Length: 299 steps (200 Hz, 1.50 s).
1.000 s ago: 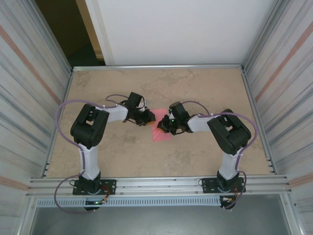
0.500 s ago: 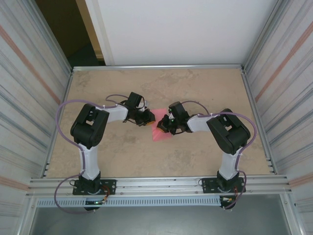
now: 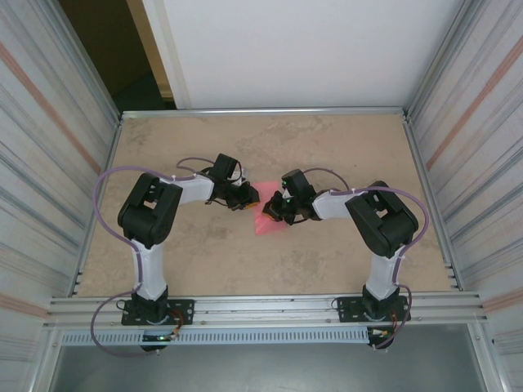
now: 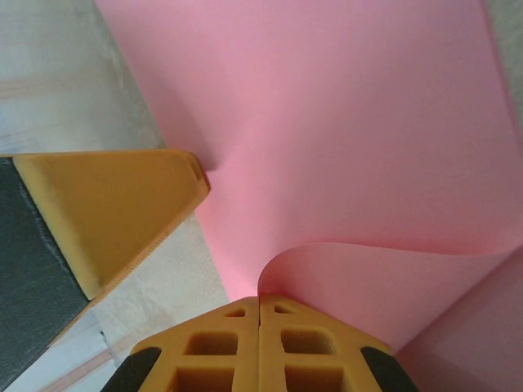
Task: Fold a paper plane with a square sheet of paper (pick it up from the middle)
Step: Fold the triangle a second time at the center of the table.
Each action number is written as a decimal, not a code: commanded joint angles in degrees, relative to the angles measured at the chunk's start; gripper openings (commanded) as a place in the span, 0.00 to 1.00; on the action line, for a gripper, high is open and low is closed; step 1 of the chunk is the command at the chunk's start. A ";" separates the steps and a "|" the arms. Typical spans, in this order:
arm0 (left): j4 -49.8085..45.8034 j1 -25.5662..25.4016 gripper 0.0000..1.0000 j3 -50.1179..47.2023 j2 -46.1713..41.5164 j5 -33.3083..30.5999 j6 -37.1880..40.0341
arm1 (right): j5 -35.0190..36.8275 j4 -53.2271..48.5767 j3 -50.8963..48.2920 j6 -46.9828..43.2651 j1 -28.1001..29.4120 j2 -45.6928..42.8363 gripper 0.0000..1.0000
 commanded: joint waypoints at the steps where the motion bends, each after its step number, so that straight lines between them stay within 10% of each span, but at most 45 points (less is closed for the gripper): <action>1: -4.04 0.02 0.19 -0.82 2.30 -1.77 1.33 | 0.71 -2.24 1.14 -1.12 0.36 0.48 0.02; 299: -4.07 0.00 0.19 -0.87 2.35 -1.67 1.51 | -0.47 -2.67 2.99 -2.78 0.90 2.13 0.02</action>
